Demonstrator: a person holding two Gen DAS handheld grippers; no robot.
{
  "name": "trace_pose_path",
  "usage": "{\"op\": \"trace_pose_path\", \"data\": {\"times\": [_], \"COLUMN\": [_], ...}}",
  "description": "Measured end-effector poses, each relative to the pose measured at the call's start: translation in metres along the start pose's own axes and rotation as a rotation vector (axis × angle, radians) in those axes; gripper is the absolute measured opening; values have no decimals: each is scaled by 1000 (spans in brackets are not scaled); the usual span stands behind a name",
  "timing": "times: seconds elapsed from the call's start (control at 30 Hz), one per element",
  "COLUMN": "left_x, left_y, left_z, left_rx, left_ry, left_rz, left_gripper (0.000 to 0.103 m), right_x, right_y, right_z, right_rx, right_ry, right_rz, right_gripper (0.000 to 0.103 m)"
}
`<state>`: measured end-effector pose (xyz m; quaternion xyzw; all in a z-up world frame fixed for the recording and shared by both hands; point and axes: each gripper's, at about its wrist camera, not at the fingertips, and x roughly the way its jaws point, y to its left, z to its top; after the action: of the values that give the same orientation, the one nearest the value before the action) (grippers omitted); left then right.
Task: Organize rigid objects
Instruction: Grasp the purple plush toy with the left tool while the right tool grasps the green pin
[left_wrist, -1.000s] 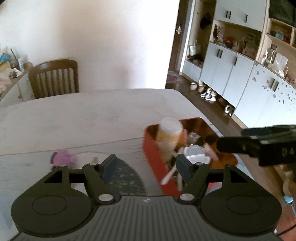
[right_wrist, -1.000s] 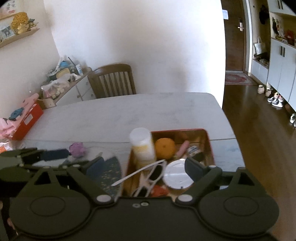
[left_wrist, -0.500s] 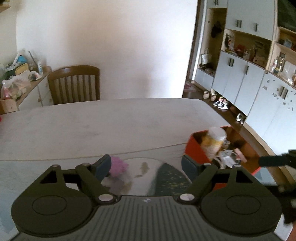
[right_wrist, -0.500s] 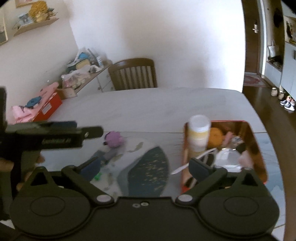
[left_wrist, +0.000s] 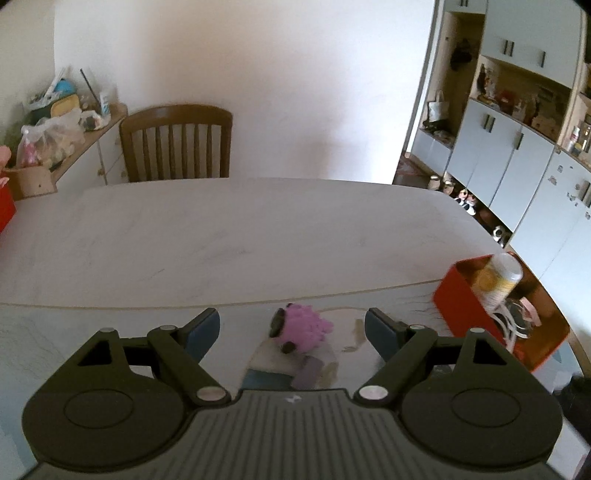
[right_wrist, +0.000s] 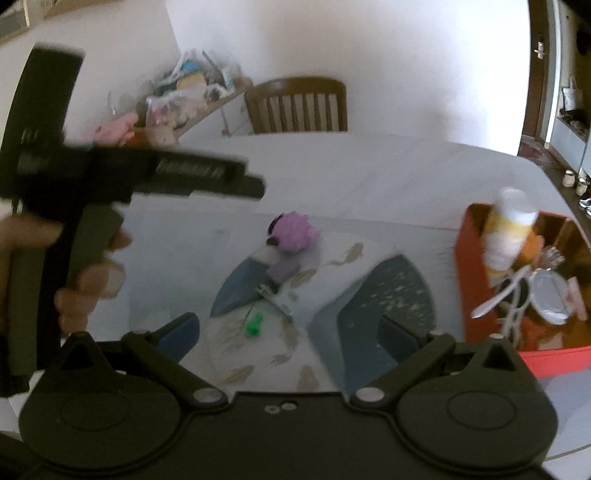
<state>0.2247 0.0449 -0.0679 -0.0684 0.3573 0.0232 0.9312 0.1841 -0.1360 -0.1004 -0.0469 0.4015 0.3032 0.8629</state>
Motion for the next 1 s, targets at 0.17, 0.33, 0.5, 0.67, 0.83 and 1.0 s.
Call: {"op": "trace_pose_path", "data": {"times": [0.17,0.33,0.5,0.67,0.83,1.0], "left_x": [24,50,78,95,112,121], "left_y": [13,16,18,14,10,3], "left_z": [3,0,-5,-12,-15,-16], "left_rx": [-28,-4,32,79,115,144], "left_ry": [24,51,103,122,132,132], "left_rz": [6,-4,-13,-43,-58,-72], "left_gripper": [86,86,86,86,86,85], "right_x": [23,45,66,78,90,92], "right_y": [16,28,33,35,35,37], "right_z": [-1,-3,-6,-7,-5,-4], "right_rx": [-17,-49,-56,-64,-71,-78], "right_ry": [19,74,118,145,163,177], "right_rz": [10,38,61,64,61,59], "right_gripper": [102,97,86,79,78,60]}}
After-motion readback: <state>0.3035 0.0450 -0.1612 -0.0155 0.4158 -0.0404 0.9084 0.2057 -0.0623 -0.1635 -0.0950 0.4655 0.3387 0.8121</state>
